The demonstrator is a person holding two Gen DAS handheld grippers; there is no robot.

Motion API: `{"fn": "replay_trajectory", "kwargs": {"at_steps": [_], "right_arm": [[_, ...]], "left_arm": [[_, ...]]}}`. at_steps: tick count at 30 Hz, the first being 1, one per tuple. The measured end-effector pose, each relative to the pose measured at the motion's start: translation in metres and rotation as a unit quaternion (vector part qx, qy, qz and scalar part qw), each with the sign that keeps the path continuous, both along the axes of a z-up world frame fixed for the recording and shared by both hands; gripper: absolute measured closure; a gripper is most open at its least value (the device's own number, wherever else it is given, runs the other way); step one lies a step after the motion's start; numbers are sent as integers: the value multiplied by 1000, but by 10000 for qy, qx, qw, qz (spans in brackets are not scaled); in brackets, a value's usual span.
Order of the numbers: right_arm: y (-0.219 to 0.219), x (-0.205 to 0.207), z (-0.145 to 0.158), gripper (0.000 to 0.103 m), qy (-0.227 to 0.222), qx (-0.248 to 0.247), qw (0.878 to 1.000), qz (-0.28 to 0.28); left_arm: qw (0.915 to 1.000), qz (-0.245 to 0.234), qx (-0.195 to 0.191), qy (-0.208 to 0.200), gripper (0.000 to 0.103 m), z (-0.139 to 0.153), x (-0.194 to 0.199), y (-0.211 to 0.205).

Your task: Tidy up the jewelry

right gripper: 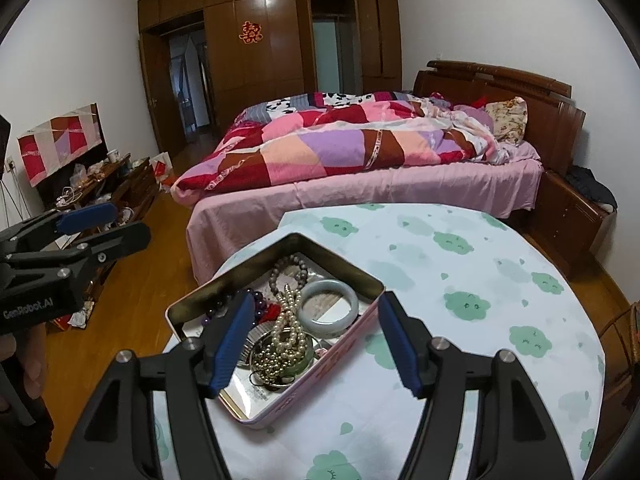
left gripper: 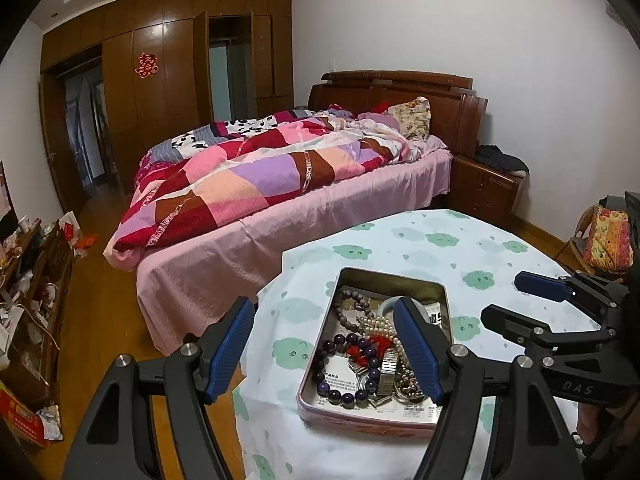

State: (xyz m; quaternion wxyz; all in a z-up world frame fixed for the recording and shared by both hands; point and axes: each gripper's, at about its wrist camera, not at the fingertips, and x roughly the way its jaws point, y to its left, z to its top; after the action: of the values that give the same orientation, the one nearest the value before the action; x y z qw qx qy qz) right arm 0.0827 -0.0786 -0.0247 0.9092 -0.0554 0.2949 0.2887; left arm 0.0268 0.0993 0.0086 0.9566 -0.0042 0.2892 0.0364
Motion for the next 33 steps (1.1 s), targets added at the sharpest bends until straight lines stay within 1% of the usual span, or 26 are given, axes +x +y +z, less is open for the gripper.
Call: {"fn": "replay_trajectory", "kwargs": {"at_steps": [33], "right_arm": [[-2,-4,-1,32,25,19,10000,71]], "left_arm": [[9999,99,-44,38,31,-4,3,1]]}}
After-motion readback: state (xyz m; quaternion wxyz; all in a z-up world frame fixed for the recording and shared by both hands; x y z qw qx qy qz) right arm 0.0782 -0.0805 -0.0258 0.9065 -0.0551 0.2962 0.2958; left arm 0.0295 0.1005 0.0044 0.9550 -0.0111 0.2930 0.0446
